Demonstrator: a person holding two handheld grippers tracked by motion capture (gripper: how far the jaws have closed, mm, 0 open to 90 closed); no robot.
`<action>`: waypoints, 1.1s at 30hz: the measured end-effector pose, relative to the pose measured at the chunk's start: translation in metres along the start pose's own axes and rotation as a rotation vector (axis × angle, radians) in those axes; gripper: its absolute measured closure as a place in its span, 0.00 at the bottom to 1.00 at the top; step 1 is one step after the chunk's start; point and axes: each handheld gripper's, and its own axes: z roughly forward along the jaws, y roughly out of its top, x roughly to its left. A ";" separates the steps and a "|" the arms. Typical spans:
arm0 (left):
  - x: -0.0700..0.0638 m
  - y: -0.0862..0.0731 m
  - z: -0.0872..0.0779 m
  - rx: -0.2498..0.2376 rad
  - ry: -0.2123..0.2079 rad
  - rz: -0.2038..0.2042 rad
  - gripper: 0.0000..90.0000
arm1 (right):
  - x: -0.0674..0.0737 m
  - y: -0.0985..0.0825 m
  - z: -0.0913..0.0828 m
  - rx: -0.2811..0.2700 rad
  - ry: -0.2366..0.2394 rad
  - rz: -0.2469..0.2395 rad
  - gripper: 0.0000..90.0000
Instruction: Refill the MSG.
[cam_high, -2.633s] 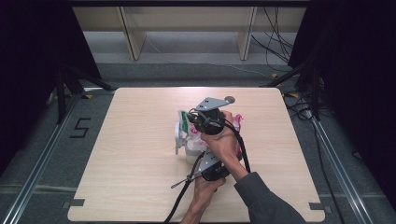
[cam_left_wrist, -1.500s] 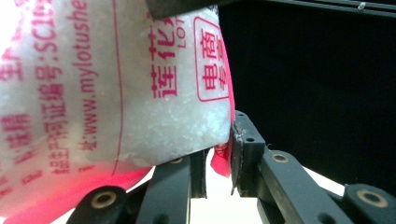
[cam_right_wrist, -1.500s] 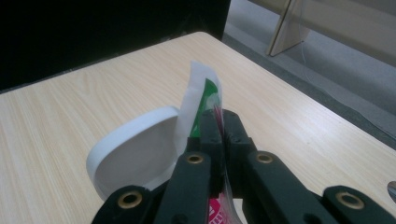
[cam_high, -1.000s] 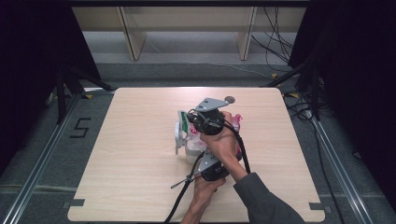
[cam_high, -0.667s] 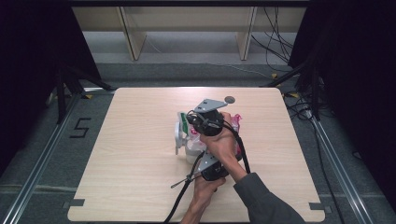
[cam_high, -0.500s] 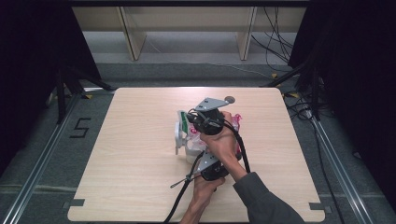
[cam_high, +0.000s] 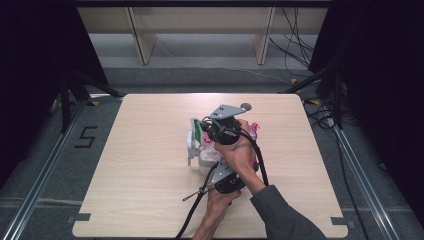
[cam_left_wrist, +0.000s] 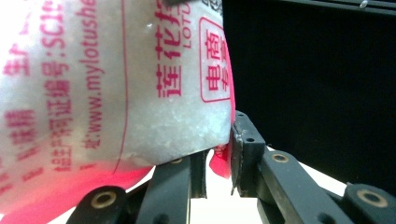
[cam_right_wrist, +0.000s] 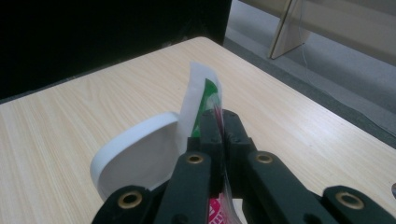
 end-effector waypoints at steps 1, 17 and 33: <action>0.000 0.000 -0.001 0.008 0.006 0.001 0.87 | 0.000 0.000 0.001 -0.020 -0.001 -0.005 1.00; 0.000 -0.007 0.000 -0.011 0.003 -0.051 0.86 | -0.007 0.000 -0.020 -0.057 0.028 0.057 1.00; 0.005 -0.012 -0.002 0.050 0.011 -0.018 0.83 | -0.021 -0.005 -0.045 -0.118 0.041 0.068 1.00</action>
